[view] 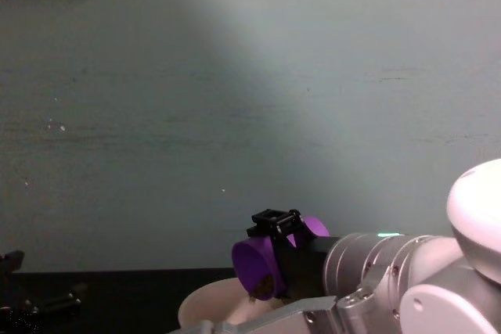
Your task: Pick up the cup and pour the mung beans from the cup into the bowl.
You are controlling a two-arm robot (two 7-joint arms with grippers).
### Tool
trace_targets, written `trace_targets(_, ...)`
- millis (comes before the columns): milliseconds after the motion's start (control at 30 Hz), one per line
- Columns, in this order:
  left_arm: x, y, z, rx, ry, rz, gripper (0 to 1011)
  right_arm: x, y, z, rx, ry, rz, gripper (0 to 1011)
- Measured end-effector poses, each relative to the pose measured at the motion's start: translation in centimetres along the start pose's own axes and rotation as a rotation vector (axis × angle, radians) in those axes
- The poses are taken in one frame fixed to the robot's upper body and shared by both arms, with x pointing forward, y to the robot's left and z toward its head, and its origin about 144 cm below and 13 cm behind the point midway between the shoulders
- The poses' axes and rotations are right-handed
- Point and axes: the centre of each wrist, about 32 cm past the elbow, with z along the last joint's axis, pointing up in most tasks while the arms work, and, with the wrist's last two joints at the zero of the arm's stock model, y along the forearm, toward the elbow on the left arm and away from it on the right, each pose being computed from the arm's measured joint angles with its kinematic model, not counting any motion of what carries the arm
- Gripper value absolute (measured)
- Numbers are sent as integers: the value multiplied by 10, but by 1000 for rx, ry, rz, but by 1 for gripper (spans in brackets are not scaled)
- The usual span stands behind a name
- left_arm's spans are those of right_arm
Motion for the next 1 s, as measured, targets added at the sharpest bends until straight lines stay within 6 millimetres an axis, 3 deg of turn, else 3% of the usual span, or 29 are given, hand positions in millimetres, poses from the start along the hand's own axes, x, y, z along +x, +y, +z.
trace_targets(1000, 0, 0, 0, 0, 0, 0, 1000, -2, -2, 11, -35, -150, -15, 724)
